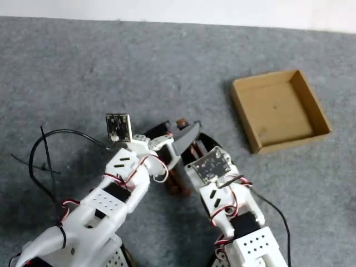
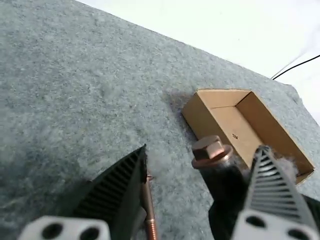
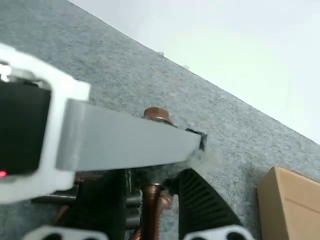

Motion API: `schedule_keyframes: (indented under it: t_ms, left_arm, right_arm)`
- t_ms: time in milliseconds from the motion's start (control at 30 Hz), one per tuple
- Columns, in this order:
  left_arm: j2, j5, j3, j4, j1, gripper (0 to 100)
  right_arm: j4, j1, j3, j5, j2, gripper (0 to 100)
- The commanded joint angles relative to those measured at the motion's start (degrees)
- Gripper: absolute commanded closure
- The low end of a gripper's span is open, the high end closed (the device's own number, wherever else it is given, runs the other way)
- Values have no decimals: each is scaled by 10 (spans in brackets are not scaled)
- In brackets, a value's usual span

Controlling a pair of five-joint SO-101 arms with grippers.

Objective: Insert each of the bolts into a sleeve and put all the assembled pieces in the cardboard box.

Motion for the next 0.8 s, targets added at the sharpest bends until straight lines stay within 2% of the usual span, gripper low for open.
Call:
schedule_keyframes:
  t_ms: [0,167,367,567,767]
  left_arm:
    - [-9,6,-27,2,-7,691]
    - [-22,10,-23,1,-12,691]
    - [-142,88,9,5,-65,691]
    - [-237,89,53,6,-67,691]
    - [-251,88,51,28,-71,691]
  right_arm:
    - [-4,8,65,-4,-13,993]
    - [-4,8,65,-4,-13,993]
    - [-4,16,65,-3,-13,993]
    - [-4,18,65,-3,-13,993]
    - [-4,18,65,-3,-13,993]
